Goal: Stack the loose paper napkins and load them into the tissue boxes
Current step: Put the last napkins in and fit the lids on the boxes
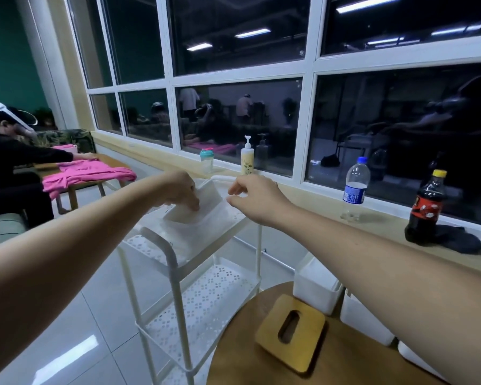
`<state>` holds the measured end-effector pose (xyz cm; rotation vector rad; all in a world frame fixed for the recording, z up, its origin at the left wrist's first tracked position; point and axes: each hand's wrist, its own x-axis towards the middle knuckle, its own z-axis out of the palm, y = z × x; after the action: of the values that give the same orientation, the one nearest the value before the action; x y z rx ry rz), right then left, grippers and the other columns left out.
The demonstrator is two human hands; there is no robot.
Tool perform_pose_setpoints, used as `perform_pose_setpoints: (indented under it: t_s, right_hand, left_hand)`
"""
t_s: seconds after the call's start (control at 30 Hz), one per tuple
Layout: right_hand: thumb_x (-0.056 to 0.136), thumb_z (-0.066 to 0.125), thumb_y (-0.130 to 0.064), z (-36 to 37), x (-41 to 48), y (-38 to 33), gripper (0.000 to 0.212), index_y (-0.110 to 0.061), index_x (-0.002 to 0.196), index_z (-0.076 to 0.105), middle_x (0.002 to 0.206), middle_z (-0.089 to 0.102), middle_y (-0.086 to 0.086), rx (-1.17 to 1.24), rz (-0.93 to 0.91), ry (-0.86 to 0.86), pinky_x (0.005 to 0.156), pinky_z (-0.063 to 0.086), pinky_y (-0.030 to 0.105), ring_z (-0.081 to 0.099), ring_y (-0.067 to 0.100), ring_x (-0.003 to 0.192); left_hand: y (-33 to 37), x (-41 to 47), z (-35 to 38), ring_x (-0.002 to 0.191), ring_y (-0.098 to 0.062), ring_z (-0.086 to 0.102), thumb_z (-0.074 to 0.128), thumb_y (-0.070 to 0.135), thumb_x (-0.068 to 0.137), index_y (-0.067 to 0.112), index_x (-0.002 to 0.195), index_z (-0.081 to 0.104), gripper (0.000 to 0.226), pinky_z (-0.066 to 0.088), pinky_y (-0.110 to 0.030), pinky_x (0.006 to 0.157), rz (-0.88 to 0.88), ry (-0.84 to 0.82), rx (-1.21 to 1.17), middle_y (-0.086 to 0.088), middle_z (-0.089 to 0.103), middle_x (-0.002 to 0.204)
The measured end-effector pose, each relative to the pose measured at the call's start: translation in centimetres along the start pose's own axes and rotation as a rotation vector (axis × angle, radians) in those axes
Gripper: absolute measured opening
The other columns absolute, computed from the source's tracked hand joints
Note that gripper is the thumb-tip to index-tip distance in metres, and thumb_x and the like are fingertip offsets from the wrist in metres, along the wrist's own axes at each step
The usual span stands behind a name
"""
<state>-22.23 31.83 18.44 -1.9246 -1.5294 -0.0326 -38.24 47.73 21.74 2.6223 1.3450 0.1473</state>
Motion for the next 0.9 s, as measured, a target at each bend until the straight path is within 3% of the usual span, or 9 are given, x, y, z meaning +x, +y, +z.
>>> perform_pose_setpoints:
  t_s: [0.17, 0.27, 0.37, 0.43, 0.53, 0.63, 0.73, 0.8, 0.9]
  right_hand:
    - [0.097, 0.071, -0.035, -1.2, -0.5, 1.1, 0.022, -0.024, 0.116, 0.074, 0.112, 0.072, -0.011, 0.156, 0.045, 0.056, 0.102, 0.053, 0.039, 0.065, 0.012, 0.109]
    - [0.096, 0.075, -0.046, -2.2, -0.7, 1.7, 0.041, -0.024, 0.13, 0.065, 0.116, 0.069, -0.011, 0.328, 0.12, 0.054, 0.093, 0.051, 0.031, 0.065, 0.01, 0.109]
    - [0.091, 0.076, -0.06, -3.0, -0.6, 2.2, 0.057, -0.022, 0.132, 0.062, 0.119, 0.069, -0.008, 0.517, 0.209, 0.037, 0.092, 0.052, 0.032, 0.067, 0.012, 0.11]
    - [0.093, 0.075, -0.059, -3.8, -0.8, 2.7, 0.056, -0.017, 0.128, 0.065, 0.116, 0.075, -0.002, 0.721, 0.251, 0.03, 0.094, 0.054, 0.037, 0.073, 0.017, 0.103]
    - [0.102, 0.07, -0.044, -5.8, -1.9, 3.9, 0.035, -0.012, 0.114, 0.069, 0.099, 0.077, 0.009, 0.95, 0.255, -0.005, 0.081, 0.054, 0.036, 0.073, 0.021, 0.085]
    - [0.102, 0.072, -0.026, -7.4, -3.8, 6.4, 0.017, -0.016, 0.089, 0.067, 0.078, 0.074, 0.004, 0.954, 0.298, 0.066, 0.066, 0.053, 0.031, 0.067, 0.019, 0.068]
    - [0.1, 0.074, -0.016, -8.1, -5.5, 10.3, 0.011, -0.008, 0.095, 0.069, 0.07, 0.07, -0.001, 0.822, 0.38, 0.135, 0.057, 0.053, 0.026, 0.065, 0.013, 0.057]
    - [0.097, 0.077, -0.014, -7.8, -6.6, 13.1, 0.015, -0.002, 0.103, 0.071, 0.073, 0.068, 0.001, 0.742, 0.454, 0.155, 0.056, 0.054, 0.027, 0.065, 0.011, 0.053]
    - [0.096, 0.077, -0.012, -6.5, -8.2, 17.2, 0.006, -0.009, 0.095, 0.072, 0.068, 0.07, -0.001, 0.661, 0.55, 0.159, 0.054, 0.055, 0.026, 0.069, 0.011, 0.053]
  left_hand:
    - [1.5, -2.2, -3.4, 0.074, -0.024, 0.066, 0.083, 0.029, 0.089, 0.015, 0.095, 0.074, 0.018, 0.049, -0.026, 0.058, 0.057, 0.08, -0.133, -0.009, 0.072, 0.09]
    - [3.0, -3.9, -5.9, 0.09, -0.03, 0.073, 0.086, 0.028, 0.084, 0.018, 0.094, 0.075, 0.018, 0.059, -0.035, 0.076, 0.132, 0.182, -0.28, -0.01, 0.077, 0.097]
    - [5.2, -5.0, -7.5, 0.097, -0.033, 0.076, 0.089, 0.029, 0.078, 0.016, 0.096, 0.076, 0.026, 0.062, -0.047, 0.09, 0.217, 0.222, -0.488, -0.011, 0.079, 0.099]
    - [6.8, -4.9, -7.4, 0.099, -0.031, 0.076, 0.09, 0.025, 0.081, 0.015, 0.1, 0.076, 0.025, 0.064, -0.048, 0.092, 0.258, 0.193, -0.644, -0.009, 0.08, 0.101]
    - [9.7, -3.8, -5.2, 0.098, -0.027, 0.074, 0.091, 0.021, 0.084, 0.013, 0.1, 0.075, 0.024, 0.064, -0.043, 0.088, 0.295, 0.123, -0.78, -0.009, 0.079, 0.101]
    - [12.5, -2.1, -1.3, 0.099, -0.029, 0.073, 0.093, 0.023, 0.083, 0.012, 0.097, 0.076, 0.025, 0.061, -0.042, 0.087, 0.296, 0.05, -0.837, -0.011, 0.078, 0.101]
    - [15.4, 0.0, 3.3, 0.098, -0.031, 0.074, 0.096, 0.032, 0.08, 0.013, 0.098, 0.077, 0.033, 0.063, -0.047, 0.092, 0.245, -0.025, -0.838, -0.014, 0.079, 0.103]
    - [17.4, 1.3, 6.8, 0.081, -0.027, 0.07, 0.096, 0.034, 0.079, 0.011, 0.095, 0.077, 0.034, 0.06, -0.04, 0.075, 0.228, -0.057, -0.844, -0.013, 0.076, 0.09]
    - [20.2, 2.7, 12.1, 0.067, -0.02, 0.061, 0.094, 0.041, 0.08, 0.014, 0.094, 0.075, 0.035, 0.049, -0.031, 0.06, 0.19, -0.076, -0.804, -0.006, 0.07, 0.079]
